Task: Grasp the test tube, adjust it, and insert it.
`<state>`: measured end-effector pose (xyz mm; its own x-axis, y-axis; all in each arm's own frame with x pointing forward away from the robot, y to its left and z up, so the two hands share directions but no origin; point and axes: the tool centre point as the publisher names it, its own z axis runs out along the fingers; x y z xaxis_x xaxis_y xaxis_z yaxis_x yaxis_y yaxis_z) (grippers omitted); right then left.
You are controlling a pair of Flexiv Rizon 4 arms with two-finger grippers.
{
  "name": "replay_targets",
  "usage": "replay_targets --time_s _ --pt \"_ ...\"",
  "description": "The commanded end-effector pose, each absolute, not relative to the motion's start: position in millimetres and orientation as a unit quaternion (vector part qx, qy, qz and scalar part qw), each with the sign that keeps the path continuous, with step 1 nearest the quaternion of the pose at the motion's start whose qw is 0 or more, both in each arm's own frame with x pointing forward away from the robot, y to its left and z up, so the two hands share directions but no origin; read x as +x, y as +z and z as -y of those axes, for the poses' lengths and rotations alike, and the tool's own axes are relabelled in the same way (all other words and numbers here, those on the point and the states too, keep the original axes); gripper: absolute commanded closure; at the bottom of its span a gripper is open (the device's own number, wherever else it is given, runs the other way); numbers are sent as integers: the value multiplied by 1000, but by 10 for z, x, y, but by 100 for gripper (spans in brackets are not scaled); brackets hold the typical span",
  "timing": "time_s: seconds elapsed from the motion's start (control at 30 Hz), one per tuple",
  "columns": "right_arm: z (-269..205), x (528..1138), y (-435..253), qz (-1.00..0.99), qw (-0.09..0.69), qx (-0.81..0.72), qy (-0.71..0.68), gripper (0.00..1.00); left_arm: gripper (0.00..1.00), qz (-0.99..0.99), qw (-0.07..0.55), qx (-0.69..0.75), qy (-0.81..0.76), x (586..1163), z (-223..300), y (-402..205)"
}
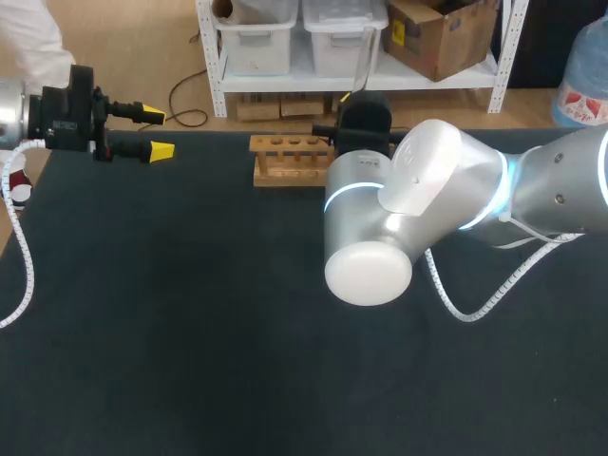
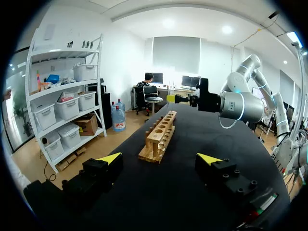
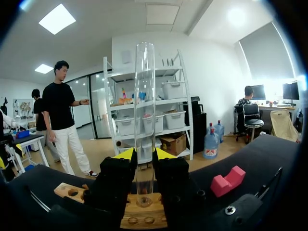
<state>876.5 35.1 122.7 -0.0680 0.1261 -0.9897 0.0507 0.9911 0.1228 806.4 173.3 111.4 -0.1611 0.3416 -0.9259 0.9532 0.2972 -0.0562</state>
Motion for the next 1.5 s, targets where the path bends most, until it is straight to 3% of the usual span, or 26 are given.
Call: replay_targets --time_s 0.03,1.13,1.2,1.33,1.5 --pt "-361 8786 1189 -732 678 59 31 100 0 -675 439 478 -350 8059 -1739 1101" --pt "-426 8708 827 -769 637 42 27 100 0 -675 439 478 -350 8059 -1739 1101" --pt "-427 8704 814 -770 636 40 27 84 0 -675 439 478 -350 8059 -1739 1101" --pt "-431 8699 788 -773 633 38 27 76 0 -675 439 478 -350 8059 -1739 1101" --pt "-437 8699 779 -774 631 36 27 75 0 -675 439 478 -350 8059 -1739 1101"
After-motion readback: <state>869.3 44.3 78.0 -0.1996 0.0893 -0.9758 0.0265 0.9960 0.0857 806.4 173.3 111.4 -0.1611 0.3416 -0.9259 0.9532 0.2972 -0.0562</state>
